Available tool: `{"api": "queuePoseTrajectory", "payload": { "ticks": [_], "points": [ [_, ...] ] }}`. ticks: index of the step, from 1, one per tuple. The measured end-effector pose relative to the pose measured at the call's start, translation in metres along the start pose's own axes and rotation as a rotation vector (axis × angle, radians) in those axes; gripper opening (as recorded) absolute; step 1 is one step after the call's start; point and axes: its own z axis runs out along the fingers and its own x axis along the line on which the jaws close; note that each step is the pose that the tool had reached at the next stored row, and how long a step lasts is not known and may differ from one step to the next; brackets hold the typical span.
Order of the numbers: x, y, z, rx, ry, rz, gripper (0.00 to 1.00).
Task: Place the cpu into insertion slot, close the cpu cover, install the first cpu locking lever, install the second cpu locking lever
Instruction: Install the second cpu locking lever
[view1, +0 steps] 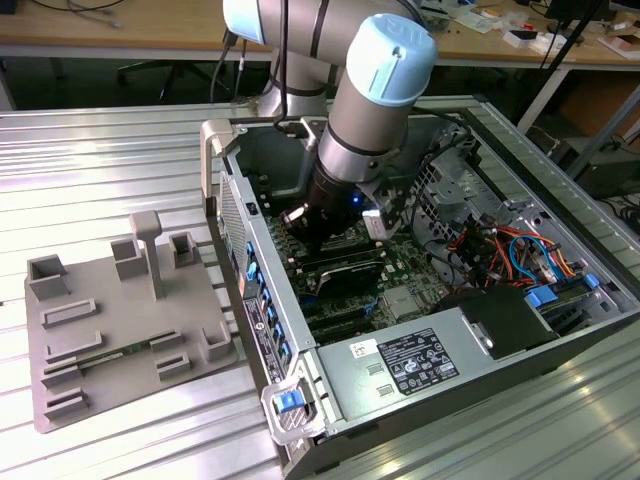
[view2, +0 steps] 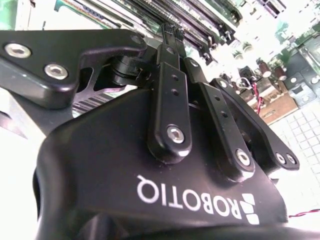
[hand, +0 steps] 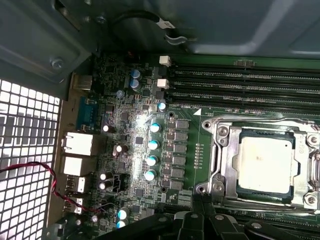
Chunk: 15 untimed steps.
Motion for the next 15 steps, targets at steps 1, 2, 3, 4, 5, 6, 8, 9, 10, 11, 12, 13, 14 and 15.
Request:
{"api": "queuePoseTrajectory", "payload": {
  "ticks": [1, 2, 3, 4, 5, 6, 8, 9, 10, 11, 12, 13, 14, 15],
  "points": [
    [0.0000, 0.0008, 0.0002, 0.0000, 0.0001, -0.002, 0.11],
    [-0.0001, 0.0030, 0.0007, 0.0001, 0.0004, -0.006, 0.11],
    [0.0003, 0.0051, 0.0014, -0.0001, 0.0004, -0.008, 0.11],
    [0.0011, 0.0054, 0.0016, -0.0002, 0.0004, -0.009, 0.11],
    [0.0016, 0.0055, 0.0017, -0.0002, 0.0005, -0.009, 0.11],
    [0.0021, 0.0056, 0.0018, -0.0003, 0.0006, -0.009, 0.11],
    [0.0024, 0.0055, 0.0022, -0.0010, 0.0005, -0.010, 0.11],
    [0.0025, 0.0055, 0.0025, -0.0016, 0.0006, -0.011, 0.11],
    [0.0026, 0.0054, 0.0027, -0.0023, 0.0006, -0.011, 0.11],
    [0.0026, 0.0054, 0.0029, -0.0030, 0.0005, -0.011, 0.11],
    [0.0026, 0.0058, 0.0034, -0.0049, 0.0005, -0.012, 0.11],
    [0.0026, 0.0061, 0.0037, -0.0059, 0.0002, -0.012, 0.11],
    [0.0025, 0.0065, 0.0040, -0.0071, 0.0001, -0.012, 0.11],
    [0.0024, 0.0072, 0.0045, -0.0099, -0.0003, -0.013, 0.11]
  ]
}}
